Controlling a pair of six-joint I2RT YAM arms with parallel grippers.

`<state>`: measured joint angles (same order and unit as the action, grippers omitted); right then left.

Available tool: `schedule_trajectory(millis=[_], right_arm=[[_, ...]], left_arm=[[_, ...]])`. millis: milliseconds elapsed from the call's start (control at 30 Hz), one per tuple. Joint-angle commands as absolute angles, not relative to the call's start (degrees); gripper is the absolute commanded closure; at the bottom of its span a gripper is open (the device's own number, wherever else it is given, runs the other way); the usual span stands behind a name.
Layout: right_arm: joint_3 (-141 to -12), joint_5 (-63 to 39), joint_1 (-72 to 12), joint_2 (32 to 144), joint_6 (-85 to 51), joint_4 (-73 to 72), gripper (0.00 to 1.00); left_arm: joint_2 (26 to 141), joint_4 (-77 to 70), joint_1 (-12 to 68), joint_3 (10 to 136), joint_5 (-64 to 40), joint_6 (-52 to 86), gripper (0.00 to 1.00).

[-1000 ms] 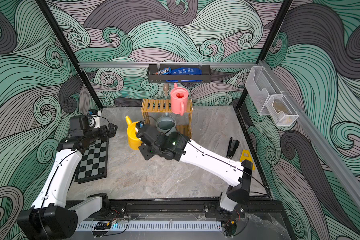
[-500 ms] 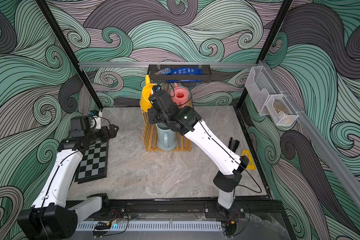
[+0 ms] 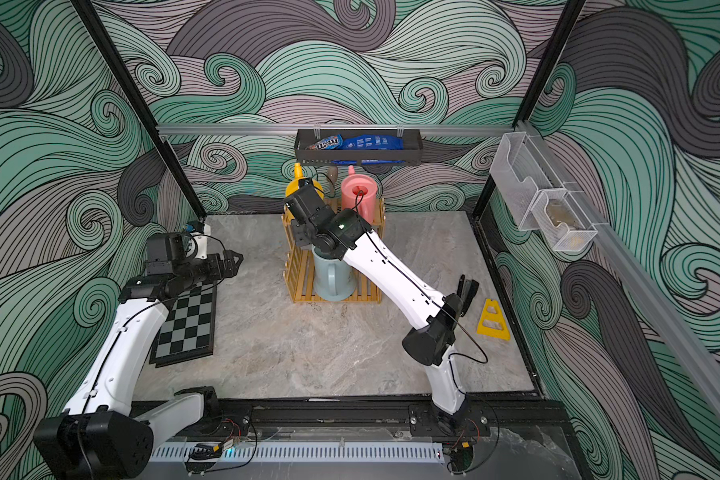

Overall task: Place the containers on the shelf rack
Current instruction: 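Place the container on the shelf.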

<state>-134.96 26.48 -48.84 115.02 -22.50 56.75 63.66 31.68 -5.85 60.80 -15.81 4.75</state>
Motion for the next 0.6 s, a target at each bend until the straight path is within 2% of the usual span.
schedule_trajectory(millis=[0,133,233,300,567], right_arm=[[-137.09,28.71,-48.48,113.99,-22.19,53.35,0.84],[-137.10,28.97,-48.25,114.44,-22.21,52.82,0.75],[-137.38,28.10,-48.09,115.22,-21.97,51.90,0.63],[-137.69,27.89,-47.91,115.70,-21.97,51.52,0.59],[-138.33,24.22,-48.11,116.45,-22.74,49.17,0.58]], left_arm=[[63.81,31.13,-5.51,61.08,-17.14,4.87,0.01],[63.80,30.57,-5.42,60.57,-16.99,4.74,0.01],[63.72,30.97,-5.38,60.94,-17.40,4.92,0.01],[63.64,30.89,-5.32,60.92,-17.19,4.80,0.01],[63.60,31.15,-4.95,61.06,-16.88,4.65,0.01]])
